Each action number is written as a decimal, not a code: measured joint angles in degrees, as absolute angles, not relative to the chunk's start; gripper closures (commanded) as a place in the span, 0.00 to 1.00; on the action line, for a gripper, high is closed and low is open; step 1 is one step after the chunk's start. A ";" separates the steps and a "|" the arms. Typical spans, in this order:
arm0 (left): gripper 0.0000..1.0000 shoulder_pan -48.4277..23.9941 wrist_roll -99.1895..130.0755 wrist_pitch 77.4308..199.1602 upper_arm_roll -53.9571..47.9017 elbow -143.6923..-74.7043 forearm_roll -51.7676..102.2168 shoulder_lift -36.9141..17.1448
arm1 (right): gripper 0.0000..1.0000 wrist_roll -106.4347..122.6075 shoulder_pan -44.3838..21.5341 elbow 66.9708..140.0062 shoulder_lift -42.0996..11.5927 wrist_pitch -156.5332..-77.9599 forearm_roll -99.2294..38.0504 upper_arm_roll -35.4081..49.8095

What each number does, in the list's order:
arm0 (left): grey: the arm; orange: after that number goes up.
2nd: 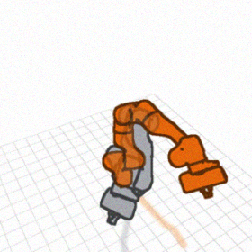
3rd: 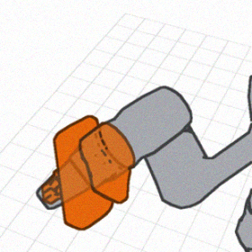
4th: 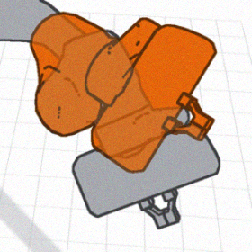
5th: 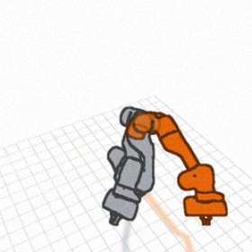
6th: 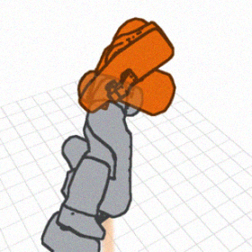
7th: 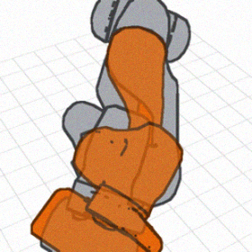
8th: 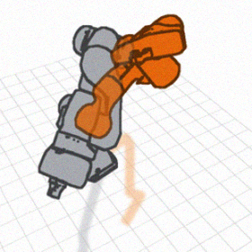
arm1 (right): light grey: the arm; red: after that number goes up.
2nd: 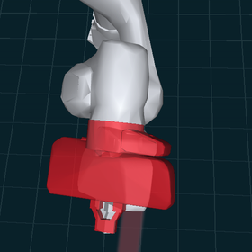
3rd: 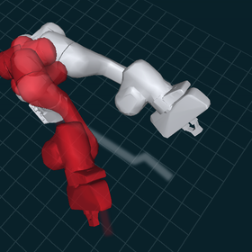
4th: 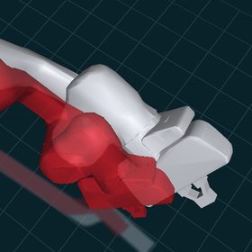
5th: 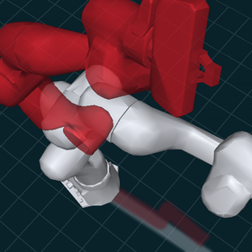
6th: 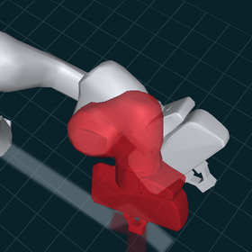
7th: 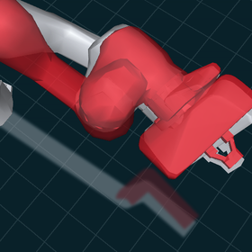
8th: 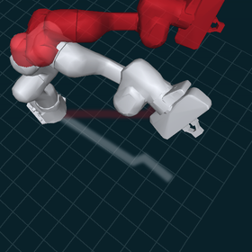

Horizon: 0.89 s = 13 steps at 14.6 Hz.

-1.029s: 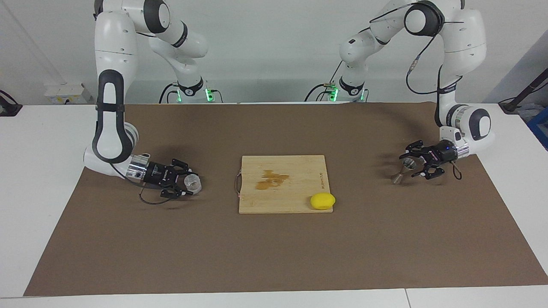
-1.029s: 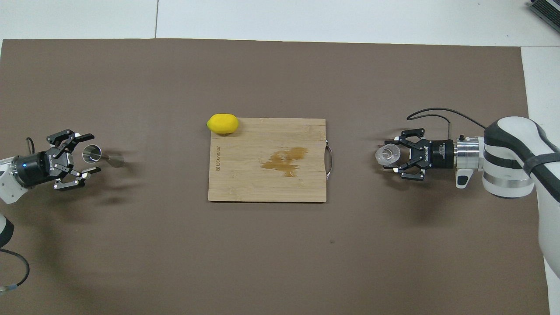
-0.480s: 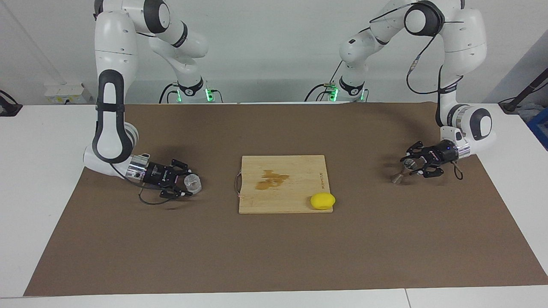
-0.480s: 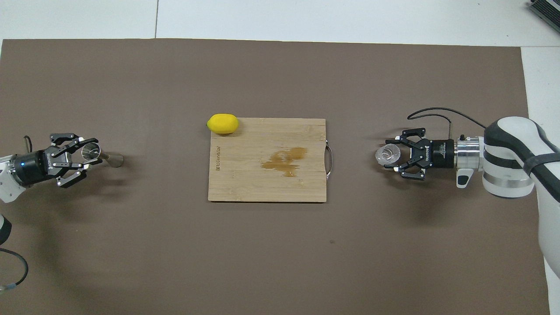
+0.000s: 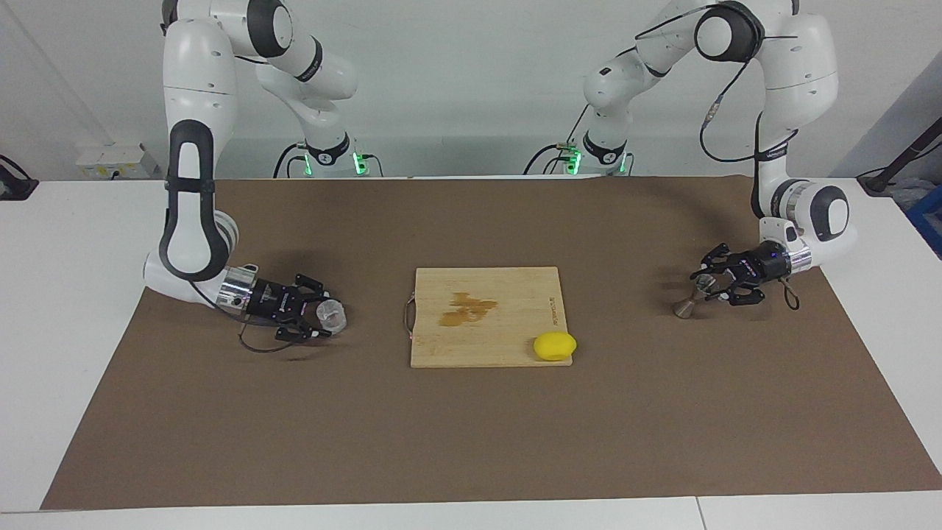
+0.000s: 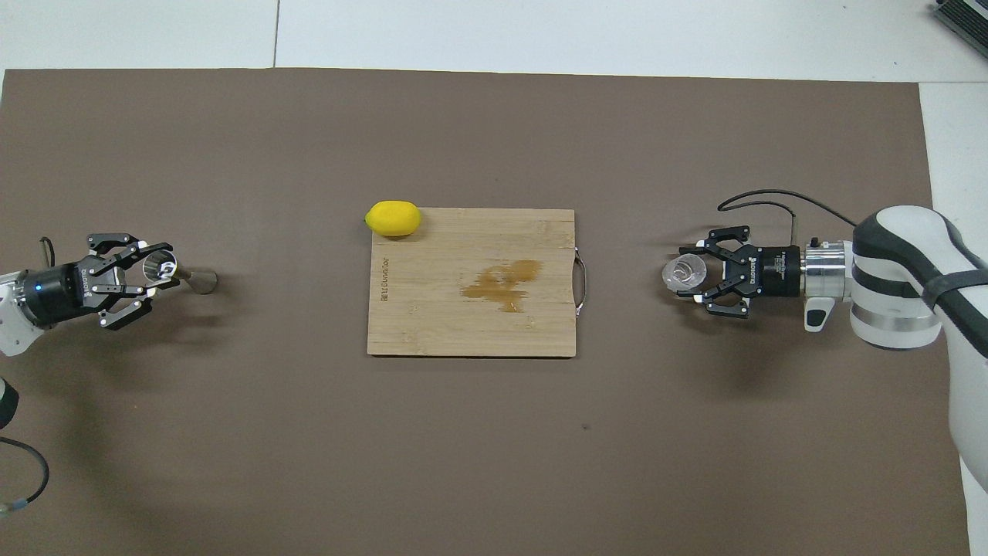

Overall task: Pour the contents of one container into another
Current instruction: 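Close the left gripper on the tin while the right gripper grips the cup, then carry the metal tin onto the cutting board with the left gripper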

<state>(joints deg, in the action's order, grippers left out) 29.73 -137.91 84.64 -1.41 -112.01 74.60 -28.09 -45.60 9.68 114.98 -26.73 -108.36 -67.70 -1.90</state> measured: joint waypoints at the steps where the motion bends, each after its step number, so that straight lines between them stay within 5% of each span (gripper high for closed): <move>1: 0.68 29.61 -137.91 84.64 -1.53 -112.05 74.59 -28.10 | 0.34 -45.61 9.61 114.98 -26.73 -108.39 -67.70 -1.90; 8: 0.69 25.66 -137.89 83.08 -2.77 -112.05 75.12 -28.08 | 0.53 -45.65 8.93 114.98 -26.77 -108.55 -67.70 -1.91; 13: 0.70 16.00 -134.84 82.69 -3.21 -112.22 78.57 -25.72 | 0.69 -45.68 8.91 114.94 -26.77 -108.59 -67.70 -1.91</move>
<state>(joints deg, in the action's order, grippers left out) 16.00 -134.84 82.69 -3.21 -112.22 78.57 -25.72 -45.68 8.91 114.94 -26.77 -108.59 -67.70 -1.91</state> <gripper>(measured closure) 0.489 0.489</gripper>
